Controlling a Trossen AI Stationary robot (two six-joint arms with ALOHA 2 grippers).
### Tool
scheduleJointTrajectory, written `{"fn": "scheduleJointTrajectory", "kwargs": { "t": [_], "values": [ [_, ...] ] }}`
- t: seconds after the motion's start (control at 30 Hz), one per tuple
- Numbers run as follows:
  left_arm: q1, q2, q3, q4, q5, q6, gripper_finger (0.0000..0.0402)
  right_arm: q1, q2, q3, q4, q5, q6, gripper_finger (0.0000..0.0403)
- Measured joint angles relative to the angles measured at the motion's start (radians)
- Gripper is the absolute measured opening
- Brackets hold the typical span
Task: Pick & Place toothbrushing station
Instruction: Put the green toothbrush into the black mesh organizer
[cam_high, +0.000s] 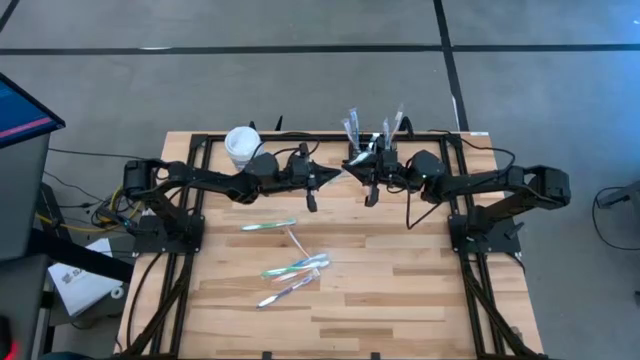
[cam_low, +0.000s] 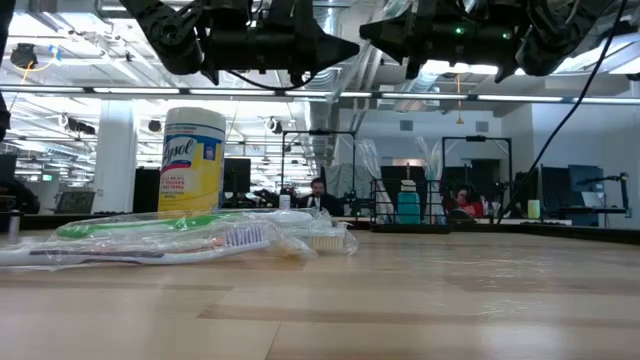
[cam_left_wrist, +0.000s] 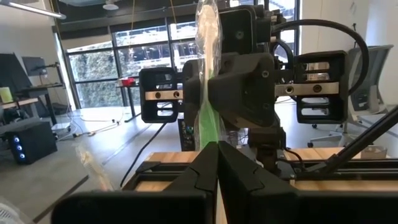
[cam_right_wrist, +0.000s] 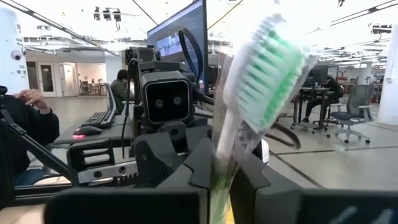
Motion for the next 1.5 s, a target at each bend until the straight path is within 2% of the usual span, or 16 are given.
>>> {"fn": "scheduleJointTrajectory", "kwargs": {
  "t": [0.13, 0.23, 0.43, 0.73, 1.07, 1.5],
  "values": [
    [0.000, 0.000, 0.000, 0.000, -0.003, 0.000, 0.0005, -0.001, 0.000, 0.000, 0.002, 0.000, 0.000, 0.0028],
    [0.000, 0.000, 0.000, -0.001, -0.020, 0.000, 0.0013, -0.001, 0.000, 0.000, 0.002, 0.000, -0.001, 0.0015],
    [0.000, -0.001, 0.000, -0.024, -0.063, 0.028, 0.0044, -0.003, -0.005, 0.000, -0.001, 0.000, -0.004, 0.0015],
    [0.000, -0.100, -0.021, -0.145, -0.071, 0.030, 0.0080, -0.053, -0.006, 0.000, -0.037, 0.000, 0.001, 0.0015],
    [-0.003, -0.226, -0.141, -0.169, -0.069, 0.023, 0.0076, -0.137, -0.006, 0.000, -0.089, 0.031, 0.012, 0.0015],
    [-0.008, -0.231, -0.176, -0.164, -0.068, 0.000, 0.0065, -0.235, -0.006, 0.000, -0.178, 0.188, 0.019, 0.0015]
  ]
}}
